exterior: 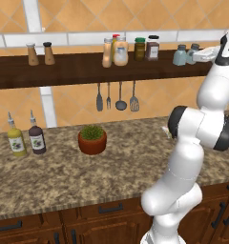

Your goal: Put the shaker and condiment bottle from the counter next to their counterparts in the cabinet.

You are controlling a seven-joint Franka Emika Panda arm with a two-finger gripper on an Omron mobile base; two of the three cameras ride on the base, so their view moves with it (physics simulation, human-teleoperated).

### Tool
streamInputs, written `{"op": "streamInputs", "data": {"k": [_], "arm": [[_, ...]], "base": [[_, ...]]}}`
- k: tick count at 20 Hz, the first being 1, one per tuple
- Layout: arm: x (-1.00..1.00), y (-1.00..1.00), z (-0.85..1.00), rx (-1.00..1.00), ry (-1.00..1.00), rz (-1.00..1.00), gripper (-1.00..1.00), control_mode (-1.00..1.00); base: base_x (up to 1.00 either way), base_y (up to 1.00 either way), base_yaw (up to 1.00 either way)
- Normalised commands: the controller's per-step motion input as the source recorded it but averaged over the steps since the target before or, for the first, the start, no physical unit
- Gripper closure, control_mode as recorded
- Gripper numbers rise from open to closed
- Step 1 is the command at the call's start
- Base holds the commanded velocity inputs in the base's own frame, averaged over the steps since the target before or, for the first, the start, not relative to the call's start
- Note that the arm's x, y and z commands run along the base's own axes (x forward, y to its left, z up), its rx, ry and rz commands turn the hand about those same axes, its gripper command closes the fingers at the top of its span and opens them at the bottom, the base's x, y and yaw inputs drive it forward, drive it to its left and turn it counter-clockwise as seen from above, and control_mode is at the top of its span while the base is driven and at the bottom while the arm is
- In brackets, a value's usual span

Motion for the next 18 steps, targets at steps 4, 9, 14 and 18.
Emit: {"op": "streamInputs", "data": {"k": [4, 9, 14, 18], "arm": [[0.00, 0.00, -0.03, 0.00, 0.00, 0.05, -1.00, -1.00], [0.00, -0.01, 0.03, 0.00, -0.03, 0.01, -1.00, -1.00], [-0.14, -0.32, 0.45, -0.02, -0.19, -0.01, -1.00, -1.00], [-0.47, -0.60, 0.48, -0.11, -0.17, -0.08, -1.00, -1.00]], "base": [[0.00, 0.00, 0.00], [0.00, 0.00, 0.00], [0.00, 0.00, 0.00], [0.00, 0.00, 0.00]]}}
